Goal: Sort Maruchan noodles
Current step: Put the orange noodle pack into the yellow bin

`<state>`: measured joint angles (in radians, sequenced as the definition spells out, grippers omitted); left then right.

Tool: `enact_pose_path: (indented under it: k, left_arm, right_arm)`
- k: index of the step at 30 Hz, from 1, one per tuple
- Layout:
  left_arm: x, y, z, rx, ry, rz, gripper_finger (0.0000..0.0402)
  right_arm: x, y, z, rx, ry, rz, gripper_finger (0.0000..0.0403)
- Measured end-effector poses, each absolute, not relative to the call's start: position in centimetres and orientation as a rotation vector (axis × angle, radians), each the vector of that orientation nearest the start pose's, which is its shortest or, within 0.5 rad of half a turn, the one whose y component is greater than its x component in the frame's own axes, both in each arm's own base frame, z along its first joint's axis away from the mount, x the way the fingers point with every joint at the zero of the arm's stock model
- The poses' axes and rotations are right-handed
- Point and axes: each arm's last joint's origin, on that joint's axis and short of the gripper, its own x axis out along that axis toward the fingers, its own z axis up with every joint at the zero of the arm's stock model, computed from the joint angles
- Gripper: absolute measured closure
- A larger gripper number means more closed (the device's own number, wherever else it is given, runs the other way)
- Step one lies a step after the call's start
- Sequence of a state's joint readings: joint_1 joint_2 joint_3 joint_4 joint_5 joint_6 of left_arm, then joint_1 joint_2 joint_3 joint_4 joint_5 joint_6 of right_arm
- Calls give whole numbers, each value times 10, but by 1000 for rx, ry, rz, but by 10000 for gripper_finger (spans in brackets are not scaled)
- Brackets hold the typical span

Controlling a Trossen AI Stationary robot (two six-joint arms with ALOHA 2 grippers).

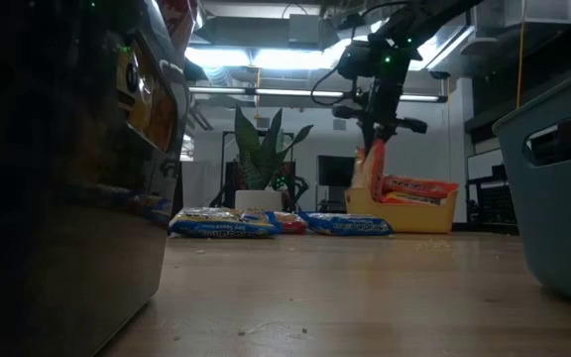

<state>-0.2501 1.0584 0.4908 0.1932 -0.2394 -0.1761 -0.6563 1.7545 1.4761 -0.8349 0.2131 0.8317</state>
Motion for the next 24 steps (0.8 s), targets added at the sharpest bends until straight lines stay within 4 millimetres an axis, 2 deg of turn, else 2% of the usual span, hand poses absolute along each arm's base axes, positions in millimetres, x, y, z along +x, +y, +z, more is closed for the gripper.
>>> enact_pose_path:
  k: [8, 15, 17, 24]
  left_arm:
    - [213, -47, 217, -78, 364, 36, 401]
    - [212, -47, 215, -70, 391, 41, 401]
    - [212, -46, 214, -67, 392, 52, 401]
    - [212, -45, 214, -58, 387, 96, 401]
  right_arm:
    - [298, -235, 244, 926, 793, -1145, 391]
    - [299, -236, 246, 851, 818, -1102, 382]
    - [300, -236, 247, 849, 818, -1077, 363]
    - [300, -238, 248, 815, 804, -1117, 252]
